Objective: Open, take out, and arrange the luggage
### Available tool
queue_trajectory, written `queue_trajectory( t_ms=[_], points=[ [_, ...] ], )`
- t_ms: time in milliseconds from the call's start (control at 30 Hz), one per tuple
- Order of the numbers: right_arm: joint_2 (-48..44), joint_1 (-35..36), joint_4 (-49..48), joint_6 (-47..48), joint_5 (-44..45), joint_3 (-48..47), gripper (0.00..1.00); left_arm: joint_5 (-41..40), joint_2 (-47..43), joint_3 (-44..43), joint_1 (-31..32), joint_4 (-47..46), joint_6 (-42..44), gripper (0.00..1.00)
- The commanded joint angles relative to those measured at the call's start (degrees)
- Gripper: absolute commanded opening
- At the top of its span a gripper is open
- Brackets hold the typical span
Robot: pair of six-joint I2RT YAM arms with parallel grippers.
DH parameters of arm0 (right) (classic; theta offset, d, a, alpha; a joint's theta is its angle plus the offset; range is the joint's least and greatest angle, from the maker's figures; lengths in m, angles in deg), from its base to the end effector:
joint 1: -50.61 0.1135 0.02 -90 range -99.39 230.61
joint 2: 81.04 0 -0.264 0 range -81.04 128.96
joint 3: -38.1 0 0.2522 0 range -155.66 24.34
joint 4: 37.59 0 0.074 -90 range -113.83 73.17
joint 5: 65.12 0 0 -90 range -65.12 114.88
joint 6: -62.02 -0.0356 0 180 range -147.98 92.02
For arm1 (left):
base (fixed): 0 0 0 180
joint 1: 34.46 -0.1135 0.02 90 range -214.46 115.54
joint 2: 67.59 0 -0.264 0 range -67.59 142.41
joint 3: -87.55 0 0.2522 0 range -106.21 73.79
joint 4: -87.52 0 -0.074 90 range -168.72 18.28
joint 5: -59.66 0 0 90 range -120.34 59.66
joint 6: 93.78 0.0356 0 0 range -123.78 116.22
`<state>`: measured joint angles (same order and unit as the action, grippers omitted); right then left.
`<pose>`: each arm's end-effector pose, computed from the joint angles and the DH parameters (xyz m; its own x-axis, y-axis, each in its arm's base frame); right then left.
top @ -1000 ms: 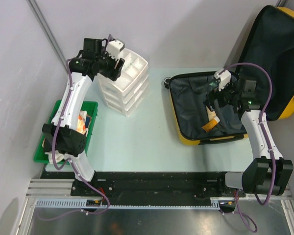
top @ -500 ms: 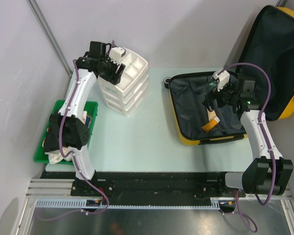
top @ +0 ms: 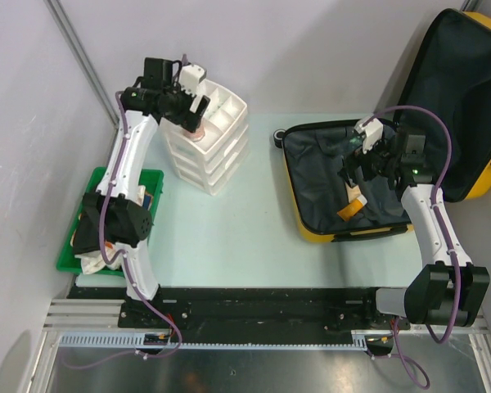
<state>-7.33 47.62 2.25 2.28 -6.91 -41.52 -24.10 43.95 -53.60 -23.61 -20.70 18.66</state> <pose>0.2839 0.0040 0.3347 -0.2838 -0.4141 -0.8648 -0.6196 0.7675 -0.1641 0.4091 -0.0823 0.4102 -0.5078 0.4837 -0.7129 0.4978 0.8401 0.2155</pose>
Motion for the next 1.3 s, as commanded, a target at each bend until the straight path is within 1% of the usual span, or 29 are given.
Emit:
queue_trajectory(
  t_ms=[0, 100, 133, 200, 267, 367, 500, 633, 900, 1033, 1067, 1167, 1200, 1267],
  points=[
    [0.7, -0.7, 1.3, 0.4, 2.3, -0.1, 1.0, 2.0, -2.8, -7.7, 0.2, -0.4, -1.5, 0.96],
    [2.2, -1.6, 3.5, -0.3, 5.3, -0.1, 1.0, 6.1, -4.3, -10.2, 0.9, -0.5, -2.4, 0.96],
    [2.8, -1.8, 5.0, -0.6, 6.1, -0.1, 0.99, 8.2, -4.8, -10.5, 1.4, -0.5, -2.6, 0.96],
    [5.0, -2.7, 6.4, -2.0, 8.2, -0.1, 0.98, 9.6, -5.9, -10.3, 2.8, -0.7, -2.4, 0.96],
    [6.9, -3.3, 7.6, -3.2, 9.4, 0.1, 0.94, 10.9, -6.5, -10.2, 3.8, -1.0, -1.9, 0.96],
    [10.5, -3.4, 6.8, -5.8, 10.9, 0.6, 0.87, 12.0, -7.1, -9.5, 5.8, -1.1, -1.2, 0.96],
    [15.9, -3.4, 1.0, -9.5, 12.5, 1.0, 0.82, 14.0, -7.1, -8.0, 7.3, -1.4, -1.3, 0.95],
    [20.5, -3.3, -6.2, -12.4, 14.7, 1.0, 0.8, 14.8, -7.0, -6.7, 7.8, -1.4, -2.4, 0.95],
    [29.5, -2.3, -13.7, -13.3, 17.4, 0.0, 0.8, 15.3, -7.9, -3.6, 8.2, -1.5, -4.3, 0.95],
    [32.9, -1.4, -17.3, -13.4, 18.9, -1.5, 0.77, 14.9, -9.0, -1.7, 8.4, -1.6, -4.2, 0.95],
    [33.8, -1.2, -17.1, -13.4, 19.7, -3.3, 0.76, 14.6, -9.1, -1.3, 8.4, -1.6, -4.2, 0.95],
    [36.9, -0.1, -15.5, -13.3, 20.9, -7.2, 0.71, 14.3, -9.6, 0.0, 8.5, -1.7, -3.8, 0.95],
    [37.6, 0.1, -15.4, -13.4, 21.3, -7.8, 0.64, 14.2, -9.8, 0.5, 8.5, -1.6, -3.6, 0.95],
    [39.0, 0.5, -14.5, -13.4, 21.9, -9.0, 0.57, 14.5, -9.9, 0.8, 8.5, -1.6, -2.7, 0.95]
  ],
)
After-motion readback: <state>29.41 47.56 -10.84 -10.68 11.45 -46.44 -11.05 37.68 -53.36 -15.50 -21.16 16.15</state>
